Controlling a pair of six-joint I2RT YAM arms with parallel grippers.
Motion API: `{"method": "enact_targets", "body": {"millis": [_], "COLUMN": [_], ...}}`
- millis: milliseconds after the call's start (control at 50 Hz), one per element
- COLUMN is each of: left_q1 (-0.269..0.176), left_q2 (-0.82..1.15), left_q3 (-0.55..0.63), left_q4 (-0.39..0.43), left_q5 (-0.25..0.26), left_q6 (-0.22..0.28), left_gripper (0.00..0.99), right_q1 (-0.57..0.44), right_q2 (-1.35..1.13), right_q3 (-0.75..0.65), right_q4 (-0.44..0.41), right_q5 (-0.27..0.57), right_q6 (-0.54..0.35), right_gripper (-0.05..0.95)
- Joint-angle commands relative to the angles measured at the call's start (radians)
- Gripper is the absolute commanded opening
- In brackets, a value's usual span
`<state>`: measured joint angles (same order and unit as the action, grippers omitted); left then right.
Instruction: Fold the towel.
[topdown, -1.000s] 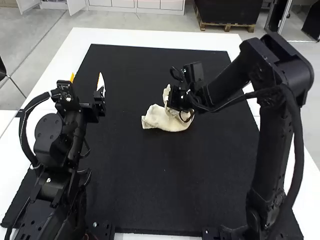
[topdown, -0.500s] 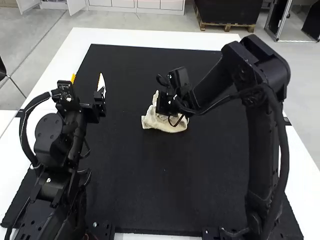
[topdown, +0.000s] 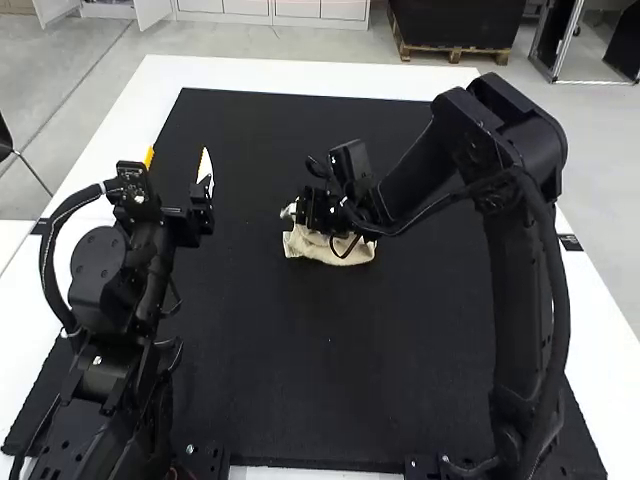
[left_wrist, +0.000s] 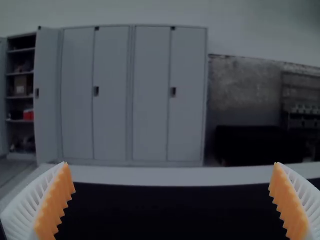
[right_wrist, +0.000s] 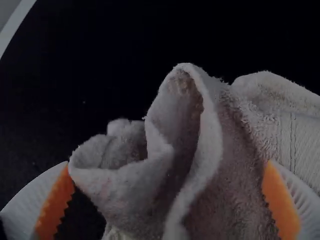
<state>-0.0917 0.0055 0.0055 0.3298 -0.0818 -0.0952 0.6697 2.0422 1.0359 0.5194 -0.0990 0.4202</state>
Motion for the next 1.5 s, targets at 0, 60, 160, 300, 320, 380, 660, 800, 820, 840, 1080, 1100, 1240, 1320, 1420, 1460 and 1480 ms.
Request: {"method": "enact_targets", "body": {"millis": [0, 60, 160, 300, 320, 380, 660, 800, 820, 840, 1080, 1100, 1240, 1320, 1420, 1460, 1480], "left_q1": [-0.006, -0.006, -0.006, -0.006, -0.006, -0.008, -0.006, -0.008, -0.008, -0.008, -0.008, -0.006, -0.006, -0.005, -0.006, -0.005, -0.005], "left_q2": [-0.009, -0.009, -0.009, -0.009, -0.009, -0.009, -0.009, -0.009, -0.009, -0.009, -0.009, -0.01, -0.01, -0.009, -0.009, -0.009, -0.009], "left_q3": [-0.002, -0.002, -0.002, -0.002, -0.002, -0.002, -0.002, -0.002, -0.002, -0.002, -0.002, -0.002, -0.002, -0.002, -0.002, -0.002, -0.002], "left_q4": [0.006, 0.006, 0.006, 0.005, 0.005, 0.005, 0.005, 0.005, 0.005, 0.005, 0.005, 0.005, -0.006, -0.015, -0.023, -0.031, -0.034], "left_q5": [0.008, 0.008, 0.008, 0.008, 0.008, 0.008, 0.008, 0.008, 0.008, 0.008, 0.008, 0.008, 0.01, 0.01, 0.01, 0.01, 0.01], "left_q6": [-0.012, -0.012, -0.012, -0.012, -0.012, -0.012, -0.011, -0.011, -0.011, -0.011, -0.011, -0.011, -0.011, -0.011, -0.011, -0.011, -0.011], "left_gripper": [0.916, 0.916, 0.916, 0.916, 0.916, 0.916, 0.916, 0.916, 0.916, 0.916, 0.916, 0.916, 0.916, 0.916, 0.916, 0.916, 0.916], "right_q1": [0.004, 0.002, -0.001, -0.012, -0.015, -0.024, -0.098, -0.124, -0.127, -0.127, -0.121, -0.119, -0.098, -0.081, -0.067, -0.064, -0.062], "right_q2": [-0.016, -0.03, -0.051, -0.083, -0.085, -0.094, -0.129, -0.128, -0.128, -0.126, -0.093, -0.091, -0.077, -0.066, -0.05, -0.043, -0.043], "right_q3": [0.032, 0.038, 0.049, 0.062, 0.064, 0.066, 0.059, 0.018, 0.01, 0.003, -0.048, -0.05, -0.043, -0.04, -0.04, -0.04, -0.04], "right_q4": [0.028, 0.028, 0.028, 0.025, 0.025, 0.025, -0.004, 0.001, 0.002, 0.008, 0.048, 0.05, 0.054, 0.054, 0.054, 0.054, 0.054], "right_q5": [0.013, 0.013, 0.013, 0.015, 0.015, 0.016, 0.036, 0.039, 0.039, 0.039, 0.039, 0.039, 0.039, 0.041, 0.044, 0.044, 0.044], "right_q6": [0.026, 0.029, 0.032, 0.034, 0.034, 0.037, 0.046, 0.046, 0.046, 0.046, 0.045, 0.045, 0.045, 0.042, 0.042, 0.042, 0.042], "right_gripper": [0.9, 0.9, 0.9, 0.9, 0.9, 0.9, 0.1, -0.01, -0.02, -0.02, -0.02, -0.02, -0.02, -0.02, -0.02, -0.02, -0.01]}}
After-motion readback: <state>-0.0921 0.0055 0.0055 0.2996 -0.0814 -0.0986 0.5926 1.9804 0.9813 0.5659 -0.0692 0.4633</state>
